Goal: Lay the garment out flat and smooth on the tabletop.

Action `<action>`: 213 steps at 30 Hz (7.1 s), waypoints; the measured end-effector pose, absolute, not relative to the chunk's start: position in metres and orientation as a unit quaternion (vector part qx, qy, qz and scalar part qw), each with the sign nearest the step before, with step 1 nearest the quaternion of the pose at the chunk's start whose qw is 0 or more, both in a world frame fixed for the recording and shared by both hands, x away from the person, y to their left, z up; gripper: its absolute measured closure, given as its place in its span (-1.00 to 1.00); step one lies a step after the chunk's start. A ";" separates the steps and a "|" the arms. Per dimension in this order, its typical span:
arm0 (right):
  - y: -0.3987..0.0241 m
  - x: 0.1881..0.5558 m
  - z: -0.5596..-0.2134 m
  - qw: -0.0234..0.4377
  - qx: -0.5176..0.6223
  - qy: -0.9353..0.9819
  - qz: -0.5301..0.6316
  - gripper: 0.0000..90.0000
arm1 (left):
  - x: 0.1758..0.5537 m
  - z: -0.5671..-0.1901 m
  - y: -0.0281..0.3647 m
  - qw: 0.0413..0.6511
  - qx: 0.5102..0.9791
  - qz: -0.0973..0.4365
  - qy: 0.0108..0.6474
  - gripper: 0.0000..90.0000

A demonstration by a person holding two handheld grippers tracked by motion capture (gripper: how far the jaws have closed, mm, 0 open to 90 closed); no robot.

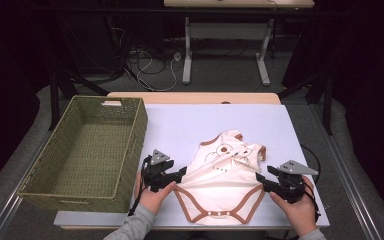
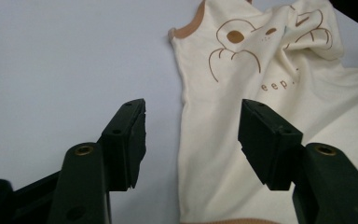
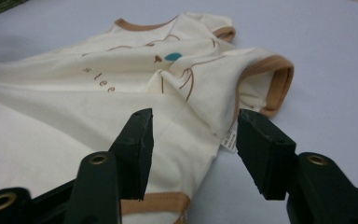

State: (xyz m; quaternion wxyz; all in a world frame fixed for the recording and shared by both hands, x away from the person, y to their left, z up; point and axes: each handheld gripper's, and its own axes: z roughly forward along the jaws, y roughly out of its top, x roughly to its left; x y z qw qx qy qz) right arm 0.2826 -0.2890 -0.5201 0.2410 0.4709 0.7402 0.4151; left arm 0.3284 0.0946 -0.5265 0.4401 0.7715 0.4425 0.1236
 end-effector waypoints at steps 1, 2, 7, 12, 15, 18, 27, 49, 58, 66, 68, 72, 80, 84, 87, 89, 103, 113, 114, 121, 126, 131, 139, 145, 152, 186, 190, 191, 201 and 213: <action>-0.289 0.284 -0.519 0.243 0.470 0.738 0.418 -0.03 | 0.330 -0.525 0.093 0.442 0.771 0.124 0.442 -0.11; -0.289 0.285 -0.517 0.245 0.469 0.737 0.421 -0.05 | 0.332 -0.523 0.092 0.444 0.770 0.124 0.441 -0.13; -0.287 0.291 -0.511 0.248 0.463 0.739 0.421 -0.10 | 0.341 -0.517 0.086 0.451 0.768 0.128 0.436 -0.20; -0.285 0.297 -0.509 0.251 0.457 0.741 0.423 -0.12 | 0.350 -0.513 0.080 0.457 0.765 0.130 0.434 -0.23; -0.283 0.301 -0.508 0.250 0.459 0.741 0.423 -0.14 | 0.357 -0.510 0.076 0.461 0.764 0.128 0.433 -0.25; -0.280 0.306 -0.506 0.255 0.450 0.747 0.417 -0.14 | 0.364 -0.507 0.072 0.466 0.763 0.126 0.430 -0.25; -0.274 0.329 -0.504 0.270 0.449 0.740 0.422 -0.10 | 0.391 -0.503 0.055 0.478 0.757 0.129 0.426 -0.26; -0.289 0.338 -0.521 0.281 0.488 0.718 0.409 -0.10 | 0.448 -0.538 0.037 0.460 0.762 0.106 0.443 -0.19; -0.289 0.340 -0.525 0.273 0.497 0.717 0.406 -0.10 | 0.458 -0.552 0.030 0.437 0.769 0.096 0.456 -0.04; -0.290 0.341 -0.528 0.268 0.501 0.720 0.399 -0.09 | 0.459 -0.561 0.022 0.414 0.782 0.072 0.461 0.23; -0.290 0.341 -0.528 0.268 0.501 0.721 0.397 -0.09 | 0.459 -0.563 0.021 0.409 0.784 0.070 0.462 0.29; -0.288 0.341 -0.529 0.266 0.501 0.721 0.399 -0.07 | 0.459 -0.563 0.022 0.404 0.786 0.074 0.463 0.49; -0.286 0.340 -0.533 0.248 0.500 0.731 0.393 0.00 | 0.456 -0.561 0.020 0.390 0.799 0.075 0.451 0.92; -0.283 0.342 -0.537 0.241 0.495 0.741 0.385 0.10 | 0.455 -0.558 0.023 0.387 0.799 0.076 0.453 0.94; -0.280 0.343 -0.540 0.232 0.492 0.750 0.377 0.12 | 0.453 -0.552 0.029 0.389 0.794 0.083 0.460 0.95; -0.278 0.344 -0.541 0.231 0.493 0.751 0.373 0.12 | 0.452 -0.549 0.034 0.394 0.788 0.084 0.466 0.95; -0.285 0.347 -0.540 0.233 0.511 0.733 0.383 0.12 | 0.434 -0.539 0.081 0.410 0.747 0.113 0.512 0.95; -0.288 0.350 -0.539 0.233 0.514 0.728 0.388 0.17 | 0.420 -0.534 0.105 0.408 0.730 0.139 0.530 0.95; -0.289 0.351 -0.539 0.234 0.513 0.729 0.387 0.19 | 0.418 -0.534 0.107 0.408 0.731 0.138 0.530 0.95; -0.286 0.355 -0.541 0.216 0.506 0.740 0.386 0.29 | 0.413 -0.539 0.115 0.413 0.725 0.131 0.535 0.95; -0.276 0.360 -0.542 0.199 0.500 0.745 0.394 0.26 | 0.413 -0.543 0.116 0.414 0.724 0.128 0.537 0.95; -0.265 0.368 -0.548 0.186 0.494 0.751 0.397 0.27 | 0.414 -0.545 0.116 0.415 0.725 0.127 0.535 0.95; -0.252 0.375 -0.543 0.206 0.458 0.780 0.373 0.92 | 0.414 -0.546 0.116 0.414 0.725 0.127 0.535 0.95; -0.256 0.395 -0.529 0.218 0.464 0.770 0.380 0.93 | 0.415 -0.546 0.116 0.417 0.724 0.128 0.535 0.95; -0.264 0.418 -0.531 0.208 0.489 0.758 0.378 0.93 | 0.414 -0.546 0.115 0.420 0.724 0.126 0.532 0.95; -0.289 0.295 -0.510 0.177 0.452 0.773 0.410 0.94 | 0.331 -0.507 0.118 0.457 0.766 0.116 0.436 0.95; -0.289 0.281 -0.511 0.177 0.448 0.778 0.403 0.94 | 0.320 -0.509 0.119 0.455 0.773 0.109 0.429 0.95; -0.291 0.278 -0.512 0.177 0.448 0.778 0.403 0.94 | 0.317 -0.510 0.119 0.454 0.774 0.108 0.428 0.95; -0.292 0.256 -0.524 0.174 0.449 0.785 0.390 0.94 | 0.305 -0.520 0.114 0.452 0.782 0.099 0.417 0.94; -0.289 0.255 -0.530 0.171 0.451 0.777 0.404 0.75 | 0.304 -0.525 0.115 0.459 0.775 0.092 0.425 0.83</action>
